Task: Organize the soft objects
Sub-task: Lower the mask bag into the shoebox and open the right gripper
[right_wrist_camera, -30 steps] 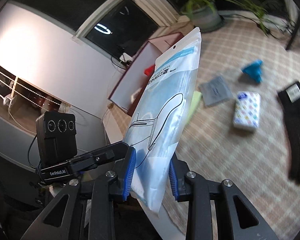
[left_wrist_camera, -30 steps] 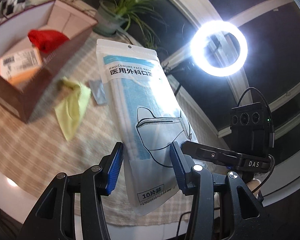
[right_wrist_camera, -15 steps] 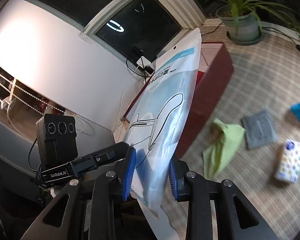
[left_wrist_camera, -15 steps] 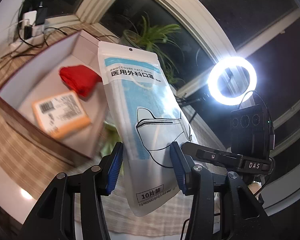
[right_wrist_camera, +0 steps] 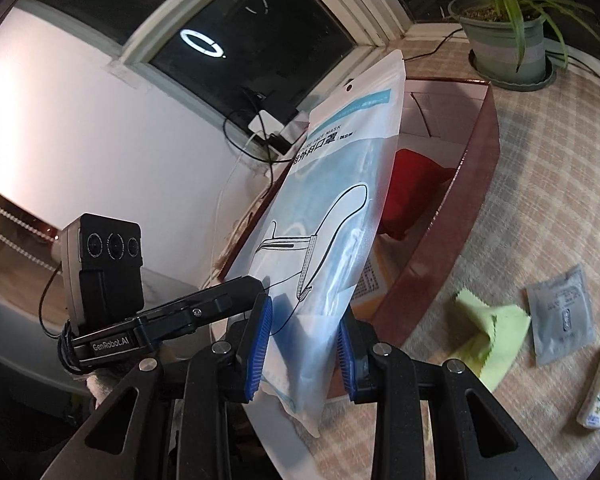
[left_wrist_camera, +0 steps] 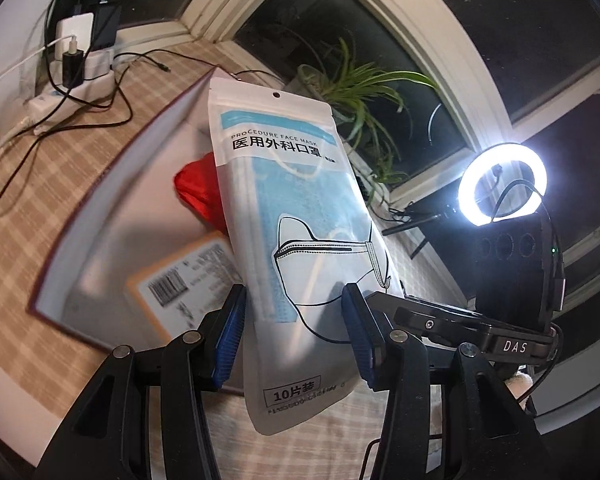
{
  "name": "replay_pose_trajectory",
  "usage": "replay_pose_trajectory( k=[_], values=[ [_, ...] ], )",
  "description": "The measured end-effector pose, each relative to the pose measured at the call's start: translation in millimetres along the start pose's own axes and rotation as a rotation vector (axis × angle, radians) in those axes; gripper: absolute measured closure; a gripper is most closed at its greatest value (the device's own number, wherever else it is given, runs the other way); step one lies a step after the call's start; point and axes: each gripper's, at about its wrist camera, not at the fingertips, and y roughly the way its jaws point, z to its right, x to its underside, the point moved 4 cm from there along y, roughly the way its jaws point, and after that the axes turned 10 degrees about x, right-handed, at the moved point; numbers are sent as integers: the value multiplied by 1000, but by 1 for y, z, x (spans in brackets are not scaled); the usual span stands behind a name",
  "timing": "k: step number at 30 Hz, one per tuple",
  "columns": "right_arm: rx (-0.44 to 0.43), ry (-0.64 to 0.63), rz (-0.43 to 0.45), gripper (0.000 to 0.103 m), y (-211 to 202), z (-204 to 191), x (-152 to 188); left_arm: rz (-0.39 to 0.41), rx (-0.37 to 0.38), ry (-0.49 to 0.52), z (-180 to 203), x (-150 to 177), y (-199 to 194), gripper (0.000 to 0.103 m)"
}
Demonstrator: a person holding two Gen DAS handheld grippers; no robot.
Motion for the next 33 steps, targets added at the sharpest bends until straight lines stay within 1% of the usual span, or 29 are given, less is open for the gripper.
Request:
replay_pose_trajectory(
  k=[9,17,24,29,33],
  values=[
    [43,15,-19,75,26,-2,-13,-32,-18,-13,-29,-19,8,56],
    [55,23,-16,75,28,-2,-17,-45,-35,7,-34,-25,10,56],
    [75,38,-1,75,22,0,-13,-58,-21,21,-31,-27,13,56],
    [85,49,-6,75,21,2,-10,-84,-14,37,-30,-27,18,55],
    [94,58,-11,74,23,3,-11,-101,-10,29,-33,-27,22,55]
  ],
)
